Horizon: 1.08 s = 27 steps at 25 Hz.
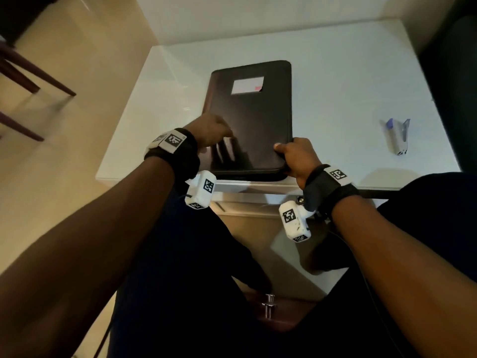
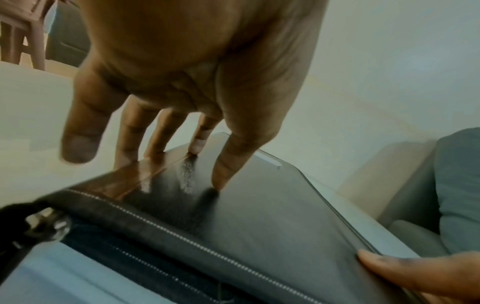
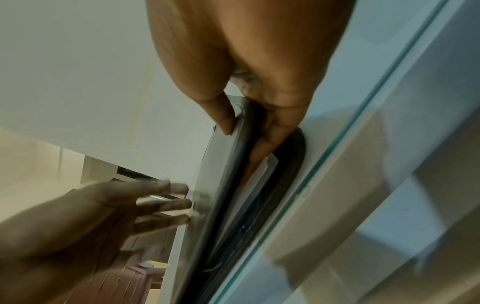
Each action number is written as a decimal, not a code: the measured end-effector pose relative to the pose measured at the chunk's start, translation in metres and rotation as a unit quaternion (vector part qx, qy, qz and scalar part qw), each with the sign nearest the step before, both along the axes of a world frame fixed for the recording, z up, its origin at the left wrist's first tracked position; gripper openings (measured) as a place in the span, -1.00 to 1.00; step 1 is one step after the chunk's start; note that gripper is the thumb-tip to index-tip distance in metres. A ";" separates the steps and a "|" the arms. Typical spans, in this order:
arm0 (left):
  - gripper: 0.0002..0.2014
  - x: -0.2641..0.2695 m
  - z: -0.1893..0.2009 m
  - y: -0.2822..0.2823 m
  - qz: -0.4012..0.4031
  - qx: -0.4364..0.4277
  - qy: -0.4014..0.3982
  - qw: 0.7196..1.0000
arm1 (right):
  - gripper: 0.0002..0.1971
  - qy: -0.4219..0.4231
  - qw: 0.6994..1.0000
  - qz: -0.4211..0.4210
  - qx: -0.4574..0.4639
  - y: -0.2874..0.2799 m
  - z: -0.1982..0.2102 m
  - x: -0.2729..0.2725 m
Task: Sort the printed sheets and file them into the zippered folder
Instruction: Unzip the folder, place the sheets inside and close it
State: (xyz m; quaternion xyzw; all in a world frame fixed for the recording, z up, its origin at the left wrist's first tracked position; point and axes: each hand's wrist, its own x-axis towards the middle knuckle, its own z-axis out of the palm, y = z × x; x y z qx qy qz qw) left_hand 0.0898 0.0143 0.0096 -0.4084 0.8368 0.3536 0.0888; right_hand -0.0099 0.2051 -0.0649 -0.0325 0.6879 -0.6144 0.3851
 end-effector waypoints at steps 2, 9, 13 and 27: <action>-0.70 0.010 -0.015 -0.019 0.028 -0.045 -0.055 0.997 | -0.91 0.007 1.000 -0.008 0.021 0.000 -0.002 -0.001; -0.64 0.012 -0.042 -0.035 0.037 -0.015 -0.045 0.998 | -0.79 0.018 0.999 -0.022 0.028 -0.010 -0.011 -0.019; -0.36 0.000 -0.036 -0.039 0.015 -0.015 -0.018 1.000 | -0.97 0.042 0.997 -0.022 0.064 -0.015 -0.005 -0.040; -0.80 0.042 -0.027 -0.052 -0.056 0.011 -0.140 0.989 | -0.62 0.384 0.880 0.231 0.158 -0.093 -0.021 0.102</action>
